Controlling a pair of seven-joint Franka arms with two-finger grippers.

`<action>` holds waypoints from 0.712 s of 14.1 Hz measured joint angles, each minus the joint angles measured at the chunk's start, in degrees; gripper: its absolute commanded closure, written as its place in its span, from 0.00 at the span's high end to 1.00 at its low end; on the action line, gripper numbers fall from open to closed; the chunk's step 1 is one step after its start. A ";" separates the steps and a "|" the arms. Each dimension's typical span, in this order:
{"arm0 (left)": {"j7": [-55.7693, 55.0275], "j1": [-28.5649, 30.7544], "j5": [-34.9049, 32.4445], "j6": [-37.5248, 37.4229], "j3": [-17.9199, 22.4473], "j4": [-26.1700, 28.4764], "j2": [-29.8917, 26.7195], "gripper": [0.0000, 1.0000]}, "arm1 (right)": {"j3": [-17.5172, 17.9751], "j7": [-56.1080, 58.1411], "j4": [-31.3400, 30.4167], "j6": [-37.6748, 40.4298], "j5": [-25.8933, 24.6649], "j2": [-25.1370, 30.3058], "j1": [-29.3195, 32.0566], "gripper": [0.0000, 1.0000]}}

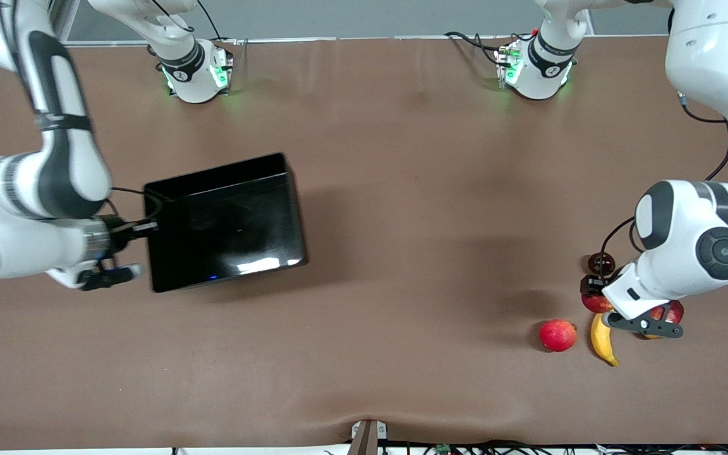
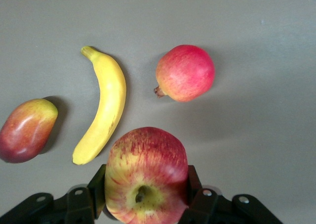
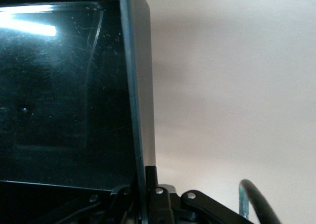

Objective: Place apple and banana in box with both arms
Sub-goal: 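Lift the apple with the left gripper while the right gripper drags the box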

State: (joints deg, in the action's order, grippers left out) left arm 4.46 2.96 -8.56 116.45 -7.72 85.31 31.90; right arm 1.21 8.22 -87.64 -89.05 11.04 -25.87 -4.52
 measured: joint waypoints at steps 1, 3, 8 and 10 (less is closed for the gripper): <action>-0.01 -0.08 0.00 -0.65 -0.26 -0.15 -0.62 0.00 | 0.01 -3.40 -0.01 -1.10 1.37 -0.08 -2.51 0.00; -0.05 -0.14 0.18 -1.59 -1.10 -0.37 -1.64 0.00 | 0.07 -11.58 -0.01 -5.05 3.35 -0.25 -7.34 0.00; -0.46 -0.17 1.05 -2.70 -1.98 -0.59 -2.96 0.00 | 0.11 -30.82 -0.26 -15.17 3.72 -2.74 -20.31 0.00; -0.46 -0.08 1.89 -2.78 -1.97 -0.58 -3.01 0.00 | 0.08 -35.15 -0.50 -20.40 3.74 -5.39 -24.43 0.00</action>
State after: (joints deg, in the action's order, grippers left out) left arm 4.00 2.88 -6.67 113.67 -9.69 84.73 28.89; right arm 1.30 -26.93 -88.14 -109.45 14.78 -31.26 -28.94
